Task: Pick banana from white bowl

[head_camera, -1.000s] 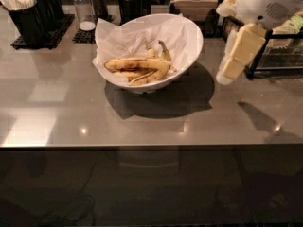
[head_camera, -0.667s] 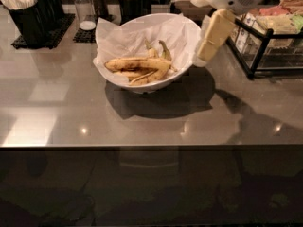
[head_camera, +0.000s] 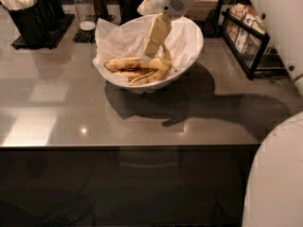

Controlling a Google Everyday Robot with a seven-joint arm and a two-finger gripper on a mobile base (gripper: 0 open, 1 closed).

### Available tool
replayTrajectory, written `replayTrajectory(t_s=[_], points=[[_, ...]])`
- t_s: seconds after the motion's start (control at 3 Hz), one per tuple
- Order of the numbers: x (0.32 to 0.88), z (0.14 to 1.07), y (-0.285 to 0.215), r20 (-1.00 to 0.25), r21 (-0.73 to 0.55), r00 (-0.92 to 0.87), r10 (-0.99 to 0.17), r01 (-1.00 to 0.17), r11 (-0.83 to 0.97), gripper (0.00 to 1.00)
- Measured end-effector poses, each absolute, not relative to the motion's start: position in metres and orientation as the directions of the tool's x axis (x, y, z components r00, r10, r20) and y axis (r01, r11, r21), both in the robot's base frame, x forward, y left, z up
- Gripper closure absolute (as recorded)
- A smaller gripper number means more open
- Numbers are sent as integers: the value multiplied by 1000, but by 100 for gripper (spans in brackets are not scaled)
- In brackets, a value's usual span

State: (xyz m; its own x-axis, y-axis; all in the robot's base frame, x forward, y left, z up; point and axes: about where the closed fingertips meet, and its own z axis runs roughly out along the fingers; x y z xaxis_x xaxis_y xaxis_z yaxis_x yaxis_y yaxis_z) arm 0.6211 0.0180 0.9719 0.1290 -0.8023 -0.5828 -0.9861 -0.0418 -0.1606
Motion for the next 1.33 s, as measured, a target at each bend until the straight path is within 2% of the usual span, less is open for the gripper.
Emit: replayTrajectory(t_s=[1.0,1.33], points=[[634,936,2,-611,-107,23,-791,-993,53,0],[635,934,2,-612,-105,21,-791,-993,55,18]])
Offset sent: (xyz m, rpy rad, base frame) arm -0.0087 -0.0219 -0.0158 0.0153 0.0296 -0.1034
